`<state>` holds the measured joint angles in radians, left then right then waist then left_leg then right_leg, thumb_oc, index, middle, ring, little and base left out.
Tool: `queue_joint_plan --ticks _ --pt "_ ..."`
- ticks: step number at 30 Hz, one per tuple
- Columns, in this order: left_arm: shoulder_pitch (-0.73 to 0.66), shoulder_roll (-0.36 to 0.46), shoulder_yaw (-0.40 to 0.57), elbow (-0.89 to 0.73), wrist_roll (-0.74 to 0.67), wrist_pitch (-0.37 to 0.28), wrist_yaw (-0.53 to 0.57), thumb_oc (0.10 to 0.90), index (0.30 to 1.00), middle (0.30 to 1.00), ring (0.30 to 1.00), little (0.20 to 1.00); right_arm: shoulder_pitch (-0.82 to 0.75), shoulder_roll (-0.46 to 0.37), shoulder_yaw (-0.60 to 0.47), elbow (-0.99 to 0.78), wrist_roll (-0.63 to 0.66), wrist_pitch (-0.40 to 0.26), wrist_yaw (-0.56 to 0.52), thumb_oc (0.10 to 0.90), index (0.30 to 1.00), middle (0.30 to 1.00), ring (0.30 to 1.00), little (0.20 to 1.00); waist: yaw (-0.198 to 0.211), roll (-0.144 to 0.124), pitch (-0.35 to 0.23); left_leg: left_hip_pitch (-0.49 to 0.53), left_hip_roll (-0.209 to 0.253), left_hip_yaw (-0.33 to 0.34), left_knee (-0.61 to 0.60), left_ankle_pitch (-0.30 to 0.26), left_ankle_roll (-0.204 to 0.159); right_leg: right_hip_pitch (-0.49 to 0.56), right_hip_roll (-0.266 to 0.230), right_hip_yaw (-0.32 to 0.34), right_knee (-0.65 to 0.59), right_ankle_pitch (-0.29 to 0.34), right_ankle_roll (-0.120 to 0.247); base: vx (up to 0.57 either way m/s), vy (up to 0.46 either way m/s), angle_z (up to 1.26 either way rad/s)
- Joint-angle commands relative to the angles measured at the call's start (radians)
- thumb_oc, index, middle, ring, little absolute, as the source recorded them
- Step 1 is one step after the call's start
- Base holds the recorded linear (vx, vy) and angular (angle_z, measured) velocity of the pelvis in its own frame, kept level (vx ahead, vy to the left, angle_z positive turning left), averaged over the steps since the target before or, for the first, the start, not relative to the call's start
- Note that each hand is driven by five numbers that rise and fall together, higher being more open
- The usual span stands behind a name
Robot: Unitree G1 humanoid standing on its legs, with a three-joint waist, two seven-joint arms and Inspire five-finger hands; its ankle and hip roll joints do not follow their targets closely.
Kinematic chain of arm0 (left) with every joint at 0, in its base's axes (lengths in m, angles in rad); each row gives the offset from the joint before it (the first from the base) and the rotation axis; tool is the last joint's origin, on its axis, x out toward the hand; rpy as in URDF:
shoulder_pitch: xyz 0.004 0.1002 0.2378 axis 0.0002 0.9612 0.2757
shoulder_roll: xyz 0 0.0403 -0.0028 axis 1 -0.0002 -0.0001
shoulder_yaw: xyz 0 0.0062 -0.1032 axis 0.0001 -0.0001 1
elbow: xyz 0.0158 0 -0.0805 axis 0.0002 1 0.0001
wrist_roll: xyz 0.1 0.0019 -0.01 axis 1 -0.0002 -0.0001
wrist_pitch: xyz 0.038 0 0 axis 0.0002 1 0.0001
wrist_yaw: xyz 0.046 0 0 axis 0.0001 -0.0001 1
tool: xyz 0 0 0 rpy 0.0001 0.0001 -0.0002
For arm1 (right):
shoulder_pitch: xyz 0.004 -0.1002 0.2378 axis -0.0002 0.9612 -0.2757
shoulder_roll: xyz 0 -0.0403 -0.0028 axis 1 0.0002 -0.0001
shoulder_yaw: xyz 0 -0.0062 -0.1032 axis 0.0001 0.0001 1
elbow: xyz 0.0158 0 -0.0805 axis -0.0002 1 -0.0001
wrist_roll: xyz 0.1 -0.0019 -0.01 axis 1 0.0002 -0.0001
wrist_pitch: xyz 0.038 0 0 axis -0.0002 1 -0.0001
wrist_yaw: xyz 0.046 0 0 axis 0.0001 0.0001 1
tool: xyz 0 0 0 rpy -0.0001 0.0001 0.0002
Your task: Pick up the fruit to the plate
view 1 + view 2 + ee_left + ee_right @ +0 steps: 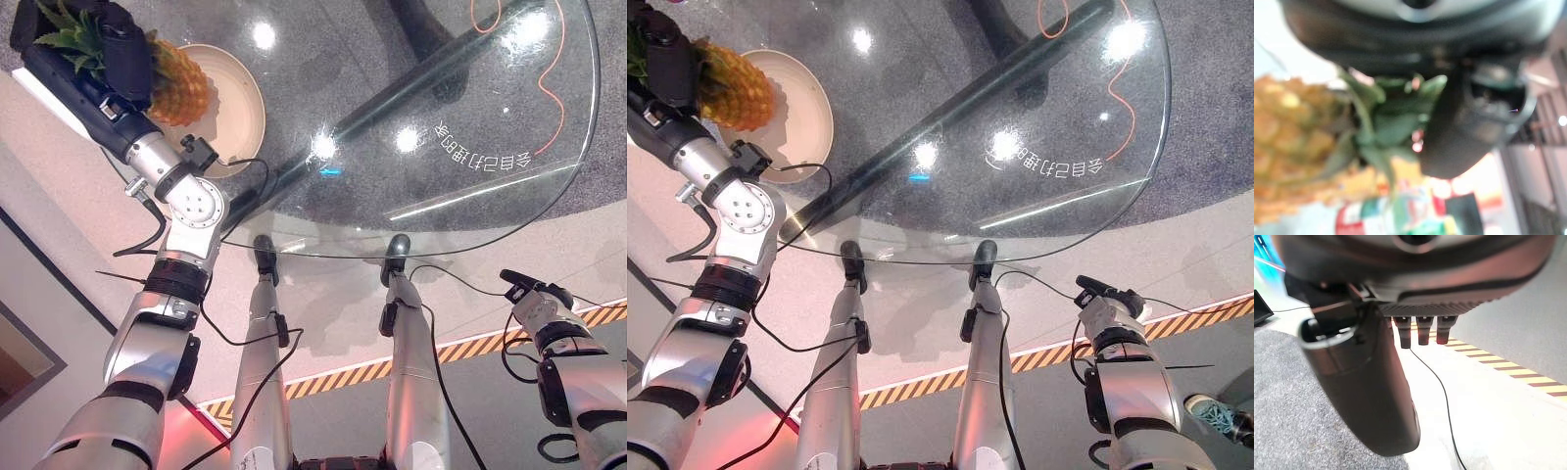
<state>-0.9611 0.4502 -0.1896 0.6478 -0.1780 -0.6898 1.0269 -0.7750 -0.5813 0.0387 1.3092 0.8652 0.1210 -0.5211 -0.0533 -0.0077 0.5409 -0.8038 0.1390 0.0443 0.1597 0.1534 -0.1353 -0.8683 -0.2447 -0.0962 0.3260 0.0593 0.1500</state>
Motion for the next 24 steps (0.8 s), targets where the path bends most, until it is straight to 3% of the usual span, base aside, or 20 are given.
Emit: queue_joint_plan --ticks 1,14,16,17,20,24 --pt "-0.123 0.088 0.030 -0.010 0.095 -0.079 -0.008 0.100 0.300 0.300 0.300 0.200 0.055 -0.019 0.026 0.054 -0.010 -0.007 -0.034 0.800 0.900 0.900 0.900 0.900 0.028 -0.038 -0.021 -0.036 -0.029 -0.025 0.087 -0.107 0.020 0.022 0.061 -0.033 -0.077 0.020 -0.015 0.00 0.000 0.00" --pt "-0.118 0.100 0.026 0.022 0.051 -0.082 -0.056 0.100 0.300 0.300 0.300 0.200 0.054 -0.019 0.024 0.049 -0.020 -0.023 -0.032 0.800 0.900 0.900 0.900 0.900 0.026 -0.039 -0.021 -0.034 -0.029 -0.025 0.083 -0.110 0.017 0.021 0.062 -0.030 -0.082 0.022 -0.013 0.00 0.000 0.00" --pt "-0.119 0.102 0.025 0.023 0.044 -0.082 -0.054 0.369 0.531 0.531 0.531 0.469 0.054 -0.020 0.023 0.050 -0.023 -0.025 -0.030 0.800 0.900 0.900 0.900 0.900 0.025 -0.038 -0.021 -0.034 -0.029 -0.025 0.082 -0.109 0.017 0.020 0.062 -0.030 -0.082 0.022 -0.013 0.00 0.000 0.00" --pt "-0.120 0.103 0.025 0.024 0.040 -0.080 -0.055 0.432 0.585 0.585 0.585 0.532 0.054 -0.021 0.022 0.050 -0.025 -0.026 -0.030 0.800 0.900 0.900 0.900 0.900 0.025 -0.038 -0.021 -0.033 -0.029 -0.025 0.082 -0.110 0.016 0.021 0.061 -0.030 -0.083 0.023 -0.013 0.00 0.000 0.00" --pt "-0.121 0.103 0.025 0.028 0.034 -0.083 -0.055 0.726 0.836 0.836 0.836 0.826 0.052 -0.021 0.020 0.048 -0.031 -0.030 -0.034 0.800 0.900 0.900 0.900 0.900 0.024 -0.037 -0.021 -0.032 -0.030 -0.024 0.081 -0.110 0.017 0.021 0.062 -0.029 -0.084 0.022 -0.014 0.00 0.000 0.00" --pt "-0.117 0.101 0.026 0.029 0.034 -0.090 -0.055 0.800 0.900 0.900 0.900 0.900 0.055 -0.023 0.020 0.048 -0.029 -0.036 -0.033 0.800 0.900 0.900 0.900 0.900 0.025 -0.036 -0.021 -0.034 -0.031 -0.025 0.082 -0.112 0.017 0.019 0.061 -0.029 -0.083 0.020 -0.015 0.00 0.000 0.00"
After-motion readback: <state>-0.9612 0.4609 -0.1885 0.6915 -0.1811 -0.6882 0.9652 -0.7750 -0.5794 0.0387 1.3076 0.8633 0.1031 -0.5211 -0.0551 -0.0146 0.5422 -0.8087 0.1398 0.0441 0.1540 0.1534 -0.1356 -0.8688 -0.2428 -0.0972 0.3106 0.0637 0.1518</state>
